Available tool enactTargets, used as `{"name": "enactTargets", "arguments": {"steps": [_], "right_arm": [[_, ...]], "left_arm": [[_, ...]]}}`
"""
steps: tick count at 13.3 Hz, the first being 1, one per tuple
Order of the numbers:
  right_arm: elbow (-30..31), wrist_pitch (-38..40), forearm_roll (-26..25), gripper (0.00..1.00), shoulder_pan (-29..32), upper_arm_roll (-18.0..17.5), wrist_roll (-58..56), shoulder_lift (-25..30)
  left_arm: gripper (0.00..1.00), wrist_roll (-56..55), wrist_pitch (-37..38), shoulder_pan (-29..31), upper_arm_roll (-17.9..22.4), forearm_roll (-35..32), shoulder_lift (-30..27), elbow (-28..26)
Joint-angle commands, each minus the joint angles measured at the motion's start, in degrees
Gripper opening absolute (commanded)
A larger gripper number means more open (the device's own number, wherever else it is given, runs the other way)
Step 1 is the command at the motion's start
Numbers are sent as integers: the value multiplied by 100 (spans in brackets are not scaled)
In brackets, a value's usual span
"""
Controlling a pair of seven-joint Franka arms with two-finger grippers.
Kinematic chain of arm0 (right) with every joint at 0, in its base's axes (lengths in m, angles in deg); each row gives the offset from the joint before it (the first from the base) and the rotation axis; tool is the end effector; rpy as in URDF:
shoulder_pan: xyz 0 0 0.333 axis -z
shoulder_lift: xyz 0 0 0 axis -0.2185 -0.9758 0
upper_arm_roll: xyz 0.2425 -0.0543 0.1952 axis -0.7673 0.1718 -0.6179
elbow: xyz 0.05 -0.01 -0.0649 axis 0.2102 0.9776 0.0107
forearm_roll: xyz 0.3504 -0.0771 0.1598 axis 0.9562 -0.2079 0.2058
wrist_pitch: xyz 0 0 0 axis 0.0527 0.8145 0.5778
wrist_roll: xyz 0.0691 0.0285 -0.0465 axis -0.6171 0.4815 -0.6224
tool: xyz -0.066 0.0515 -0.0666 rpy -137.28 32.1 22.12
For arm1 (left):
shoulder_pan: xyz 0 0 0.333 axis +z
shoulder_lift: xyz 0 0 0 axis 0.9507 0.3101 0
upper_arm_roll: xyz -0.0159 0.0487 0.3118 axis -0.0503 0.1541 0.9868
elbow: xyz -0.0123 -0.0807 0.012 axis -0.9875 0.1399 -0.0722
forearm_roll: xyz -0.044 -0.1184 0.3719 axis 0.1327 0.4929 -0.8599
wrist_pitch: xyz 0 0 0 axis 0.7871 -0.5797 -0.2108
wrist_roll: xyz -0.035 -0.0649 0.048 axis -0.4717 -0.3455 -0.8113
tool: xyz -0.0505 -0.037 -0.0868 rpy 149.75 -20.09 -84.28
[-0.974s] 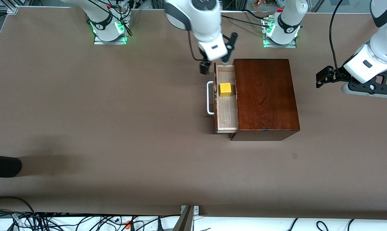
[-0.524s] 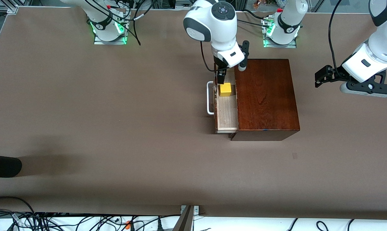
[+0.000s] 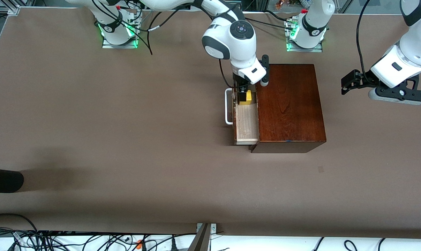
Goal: Open drawer, take yellow block, close drawer
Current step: 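Lower the right gripper into the drawer over the yellow cube, then close the right gripper on the yellow cube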
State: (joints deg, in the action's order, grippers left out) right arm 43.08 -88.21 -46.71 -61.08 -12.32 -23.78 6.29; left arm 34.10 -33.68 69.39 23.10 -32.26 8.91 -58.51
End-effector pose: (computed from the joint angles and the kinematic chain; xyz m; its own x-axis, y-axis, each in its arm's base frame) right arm 0.4168 0.6471 0.3251 0.0671 0.9872 0.1448 0.9937 -0.0792 0.0795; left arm 0.5546 -0.0577 0.5770 0.9923 -0.1229 -0.0159 -0.1229 -0.9924 0.0044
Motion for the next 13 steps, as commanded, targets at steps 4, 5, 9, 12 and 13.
{"name": "enactTargets", "arguments": {"steps": [4, 5, 9, 12, 13], "right_arm": [[-239, 95, -63, 100, -58, 80, -108, -130], [-300, 208, -54, 100, -58, 80, -117, -104], [-494, 280, -45, 100, -76, 71, -21, -139], [-477, 280, -54, 100, -120, 80, 15, -200], [-485, 210, -54, 100, -120, 80, 15, -270]], "left_arm": [[100, -16, 115, -10, 17, 167, 86, 178], [100, -7, 124, 8, 17, 167, 77, 178], [100, 19, 159, 26, 17, 167, 86, 178], [100, -33, 176, -18, 17, 167, 86, 196], [100, 27, 533, 77, 34, 350, 94, 178]]}}
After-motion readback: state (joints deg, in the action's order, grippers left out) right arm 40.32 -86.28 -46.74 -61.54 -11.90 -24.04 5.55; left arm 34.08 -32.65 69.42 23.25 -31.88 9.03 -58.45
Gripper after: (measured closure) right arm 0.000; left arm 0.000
